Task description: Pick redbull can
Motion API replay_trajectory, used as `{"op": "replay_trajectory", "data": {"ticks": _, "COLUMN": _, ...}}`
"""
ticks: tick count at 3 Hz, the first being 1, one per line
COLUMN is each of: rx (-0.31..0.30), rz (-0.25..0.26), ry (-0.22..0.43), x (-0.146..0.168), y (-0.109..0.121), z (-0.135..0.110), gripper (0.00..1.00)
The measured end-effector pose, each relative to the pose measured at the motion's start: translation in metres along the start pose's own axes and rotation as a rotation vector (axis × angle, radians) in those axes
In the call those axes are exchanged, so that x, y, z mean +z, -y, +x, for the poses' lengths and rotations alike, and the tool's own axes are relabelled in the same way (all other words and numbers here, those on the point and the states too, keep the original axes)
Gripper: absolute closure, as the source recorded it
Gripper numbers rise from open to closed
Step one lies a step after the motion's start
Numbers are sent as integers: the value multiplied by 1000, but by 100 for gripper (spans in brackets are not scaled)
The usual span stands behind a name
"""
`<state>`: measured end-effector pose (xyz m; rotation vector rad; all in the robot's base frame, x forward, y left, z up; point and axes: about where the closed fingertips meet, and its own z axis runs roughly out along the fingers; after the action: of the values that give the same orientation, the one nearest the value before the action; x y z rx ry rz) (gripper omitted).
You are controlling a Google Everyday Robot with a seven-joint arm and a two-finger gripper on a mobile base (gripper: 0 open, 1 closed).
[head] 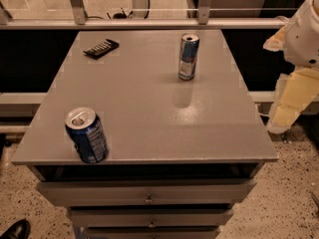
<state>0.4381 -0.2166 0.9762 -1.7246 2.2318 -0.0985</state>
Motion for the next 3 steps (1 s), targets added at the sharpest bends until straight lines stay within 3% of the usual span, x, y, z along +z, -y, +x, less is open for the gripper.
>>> {"op": "replay_trajectory", "data": {"ticks": 1, "rx": 0, "rz": 0, "ry": 0, "x": 0, "y": 0, "z": 0, "gripper": 0}}
{"op": "replay_trajectory", "data": {"ticks": 2, "rx": 18, "rz": 30, "ry": 22, "x": 9, "y": 16, "z": 1, "gripper": 0}}
{"op": "replay_trajectory", "data": {"ticks": 3, "rx": 51, "rz": 82, "ry": 103, "x": 36, "y": 58, "z": -6, "gripper": 0}}
